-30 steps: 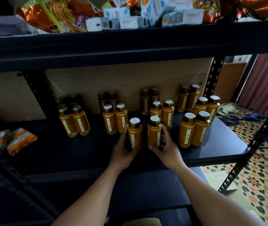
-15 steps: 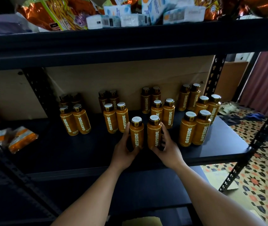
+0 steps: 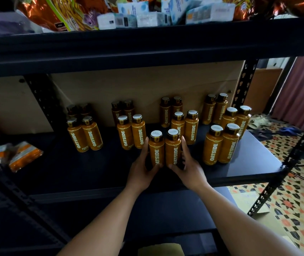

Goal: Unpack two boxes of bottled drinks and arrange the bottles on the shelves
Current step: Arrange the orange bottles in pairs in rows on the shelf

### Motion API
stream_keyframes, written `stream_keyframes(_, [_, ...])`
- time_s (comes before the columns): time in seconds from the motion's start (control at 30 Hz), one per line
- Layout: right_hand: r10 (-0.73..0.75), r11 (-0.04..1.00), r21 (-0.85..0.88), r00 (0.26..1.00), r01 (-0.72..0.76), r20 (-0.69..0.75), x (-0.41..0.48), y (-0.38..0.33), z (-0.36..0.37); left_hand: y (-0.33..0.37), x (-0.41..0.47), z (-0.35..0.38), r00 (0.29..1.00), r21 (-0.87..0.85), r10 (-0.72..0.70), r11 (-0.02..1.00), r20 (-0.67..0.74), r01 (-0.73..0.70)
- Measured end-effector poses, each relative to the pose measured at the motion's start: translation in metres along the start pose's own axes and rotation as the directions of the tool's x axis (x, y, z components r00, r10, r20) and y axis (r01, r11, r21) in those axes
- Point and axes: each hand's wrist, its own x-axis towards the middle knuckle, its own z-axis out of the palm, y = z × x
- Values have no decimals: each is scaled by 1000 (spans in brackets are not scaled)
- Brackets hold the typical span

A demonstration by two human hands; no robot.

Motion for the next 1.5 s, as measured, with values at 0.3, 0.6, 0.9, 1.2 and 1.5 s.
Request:
stream_keyframes(0.3, [24,1000,-4,1000,-24,1,1,-1,0,2,1,2,1000,49,-10,999,-1,10])
stream_keyframes(0.6, [24,1000,-6,1000,-24,-8,1,0,0,3,1,3,1000,63,-12,998,-15,13])
stream_keyframes(0.9, [26,999,-38,999,-27,-27,0,-2,1,2,0,4,999,57,-30,998,-36,32])
stream_keyframes(1.2, [36,998,-57,998,-38,-46,-2,-3,2,1,0,5,999,54,-28,998,-40,30])
stream_keyframes(1.5, [38,998,-44,999,-39,-38,0,-1,3,0,1,5,999,60,-23,998,-48,26])
